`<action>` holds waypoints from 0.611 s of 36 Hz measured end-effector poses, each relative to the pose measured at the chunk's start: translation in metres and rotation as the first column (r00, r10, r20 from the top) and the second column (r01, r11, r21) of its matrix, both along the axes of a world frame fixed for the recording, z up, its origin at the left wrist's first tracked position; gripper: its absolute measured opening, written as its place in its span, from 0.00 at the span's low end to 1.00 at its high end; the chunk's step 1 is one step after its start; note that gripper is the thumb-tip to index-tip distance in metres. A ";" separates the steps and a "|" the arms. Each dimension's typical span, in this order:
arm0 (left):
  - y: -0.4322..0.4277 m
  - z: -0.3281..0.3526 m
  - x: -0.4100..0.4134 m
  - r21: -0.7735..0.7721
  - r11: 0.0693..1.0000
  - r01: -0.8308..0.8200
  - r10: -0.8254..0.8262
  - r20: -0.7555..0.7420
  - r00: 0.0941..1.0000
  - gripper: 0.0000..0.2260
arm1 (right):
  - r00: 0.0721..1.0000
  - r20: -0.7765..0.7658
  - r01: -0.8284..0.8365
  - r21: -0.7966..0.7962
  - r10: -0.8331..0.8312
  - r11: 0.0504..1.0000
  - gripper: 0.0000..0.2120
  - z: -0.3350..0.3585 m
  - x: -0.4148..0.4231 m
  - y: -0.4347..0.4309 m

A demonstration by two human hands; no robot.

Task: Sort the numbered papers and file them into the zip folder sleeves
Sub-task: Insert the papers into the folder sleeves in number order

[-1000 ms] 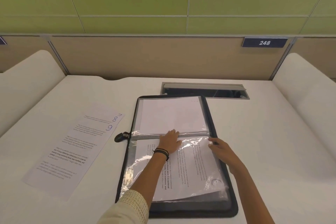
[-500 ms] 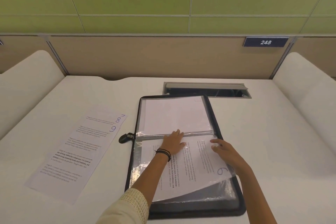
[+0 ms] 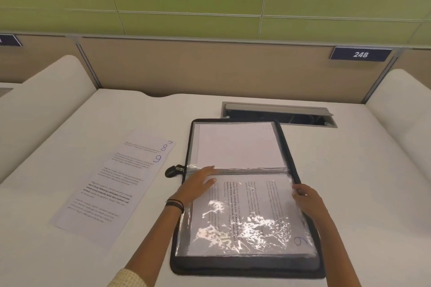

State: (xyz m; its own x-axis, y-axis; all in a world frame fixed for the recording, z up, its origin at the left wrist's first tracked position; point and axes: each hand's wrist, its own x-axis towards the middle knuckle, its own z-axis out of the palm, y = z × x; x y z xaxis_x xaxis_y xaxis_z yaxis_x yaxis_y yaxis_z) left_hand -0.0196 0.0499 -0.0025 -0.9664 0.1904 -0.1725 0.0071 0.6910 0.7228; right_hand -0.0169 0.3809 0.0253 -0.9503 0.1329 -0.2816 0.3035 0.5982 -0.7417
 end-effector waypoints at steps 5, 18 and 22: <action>-0.040 -0.005 0.021 0.126 0.984 -0.125 0.132 -0.048 0.990 0.14 | 0.989 -0.139 0.060 0.039 -0.054 0.997 0.13 -0.011 -0.005 -0.010; -0.137 -0.021 0.064 0.014 0.902 -0.431 0.430 -0.121 0.895 0.15 | 0.893 -0.411 -0.153 0.106 0.183 0.983 0.13 -0.038 -0.018 -0.094; -0.159 -0.021 0.074 0.024 0.866 -0.499 0.499 -0.112 0.859 0.13 | 0.875 -0.377 -0.271 0.143 0.305 0.952 0.14 -0.049 -0.019 -0.119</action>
